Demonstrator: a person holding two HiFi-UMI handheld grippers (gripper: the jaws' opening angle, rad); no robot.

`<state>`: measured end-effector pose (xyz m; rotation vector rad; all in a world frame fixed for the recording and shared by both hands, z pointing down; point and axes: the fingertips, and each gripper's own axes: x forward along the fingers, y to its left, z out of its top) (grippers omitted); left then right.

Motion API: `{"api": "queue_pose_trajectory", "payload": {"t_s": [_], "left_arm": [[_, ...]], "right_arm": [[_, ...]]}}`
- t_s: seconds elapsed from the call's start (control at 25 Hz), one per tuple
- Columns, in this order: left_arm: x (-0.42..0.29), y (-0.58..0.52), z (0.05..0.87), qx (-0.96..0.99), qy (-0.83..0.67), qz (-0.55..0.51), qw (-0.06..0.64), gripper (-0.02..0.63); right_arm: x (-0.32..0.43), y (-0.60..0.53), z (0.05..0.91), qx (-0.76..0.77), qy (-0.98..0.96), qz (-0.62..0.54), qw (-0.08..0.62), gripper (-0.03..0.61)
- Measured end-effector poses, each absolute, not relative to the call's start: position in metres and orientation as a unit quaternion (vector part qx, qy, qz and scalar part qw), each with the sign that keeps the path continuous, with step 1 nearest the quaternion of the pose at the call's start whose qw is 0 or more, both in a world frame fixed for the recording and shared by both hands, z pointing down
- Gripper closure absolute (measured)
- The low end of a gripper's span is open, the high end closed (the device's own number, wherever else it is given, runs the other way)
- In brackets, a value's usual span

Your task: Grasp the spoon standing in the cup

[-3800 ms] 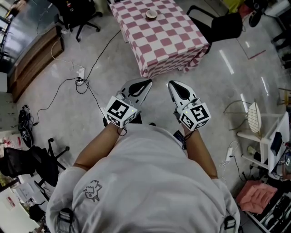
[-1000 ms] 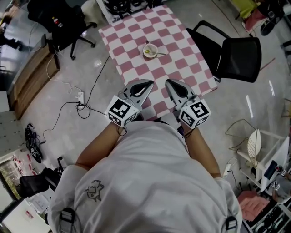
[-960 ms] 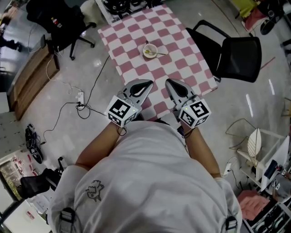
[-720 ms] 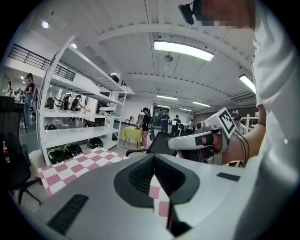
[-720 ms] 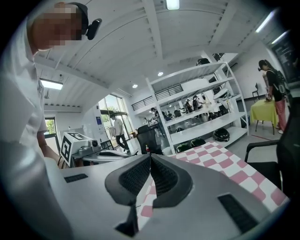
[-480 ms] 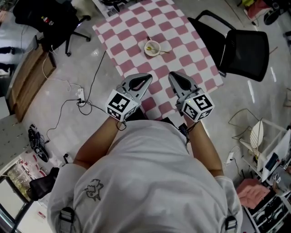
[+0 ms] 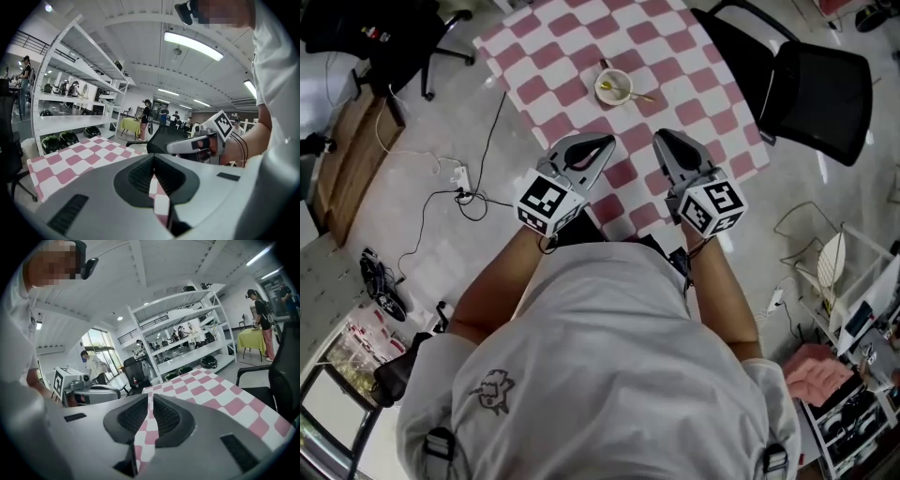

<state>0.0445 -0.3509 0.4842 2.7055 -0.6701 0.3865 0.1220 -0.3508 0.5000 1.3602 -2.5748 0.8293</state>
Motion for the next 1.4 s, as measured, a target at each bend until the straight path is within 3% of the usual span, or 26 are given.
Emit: {"api": "queue_pose_trajectory", "payload": {"t_s": [0.64,1.28,1.4], "left_arm": [[0.063,-0.384,0.540,0.944,-0.212,0.159,0.195,0.600],[0.062,-0.417,0.567,0.935,-0.228,0.156,0.223,0.600],[0.057,-0.420,0.567,0.933,-0.234,0.155,0.225,0.600]], "right_arm": [[0.146,-0.402,0.589,0.475,-0.811,0.334,0.078,0.476],[0.141,-0.431,0.643,0.474,-0.792,0.371,0.102,0.476],[0.141,-0.432,0.645,0.473,-0.792,0.372,0.105,0.499]]}}
